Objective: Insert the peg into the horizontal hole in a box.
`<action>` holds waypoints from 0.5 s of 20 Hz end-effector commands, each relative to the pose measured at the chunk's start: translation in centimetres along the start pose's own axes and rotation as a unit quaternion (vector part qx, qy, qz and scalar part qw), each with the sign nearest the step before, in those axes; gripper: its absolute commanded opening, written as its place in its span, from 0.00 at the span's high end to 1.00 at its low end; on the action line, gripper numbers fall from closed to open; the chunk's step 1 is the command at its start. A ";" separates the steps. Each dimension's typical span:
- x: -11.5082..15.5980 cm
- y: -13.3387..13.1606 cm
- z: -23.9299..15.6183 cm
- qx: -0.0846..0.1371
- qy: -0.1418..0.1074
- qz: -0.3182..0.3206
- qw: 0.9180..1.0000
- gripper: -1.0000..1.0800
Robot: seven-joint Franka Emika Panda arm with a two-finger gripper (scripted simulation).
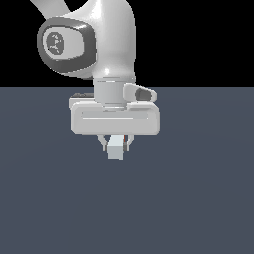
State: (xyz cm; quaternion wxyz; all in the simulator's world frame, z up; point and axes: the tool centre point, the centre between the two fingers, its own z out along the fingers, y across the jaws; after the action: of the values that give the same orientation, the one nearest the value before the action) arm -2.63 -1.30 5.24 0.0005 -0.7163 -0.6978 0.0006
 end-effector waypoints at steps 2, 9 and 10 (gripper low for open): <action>4.4 0.7 -0.7 -0.001 0.000 -0.012 1.000 1.00; 10.0 1.5 -1.4 -0.001 0.000 -0.028 1.000 1.00; 10.5 1.6 -1.5 -0.001 0.000 -0.029 1.000 1.00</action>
State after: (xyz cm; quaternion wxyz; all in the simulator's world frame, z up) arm -0.98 8.40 6.53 0.0006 -0.6963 -0.7178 0.0005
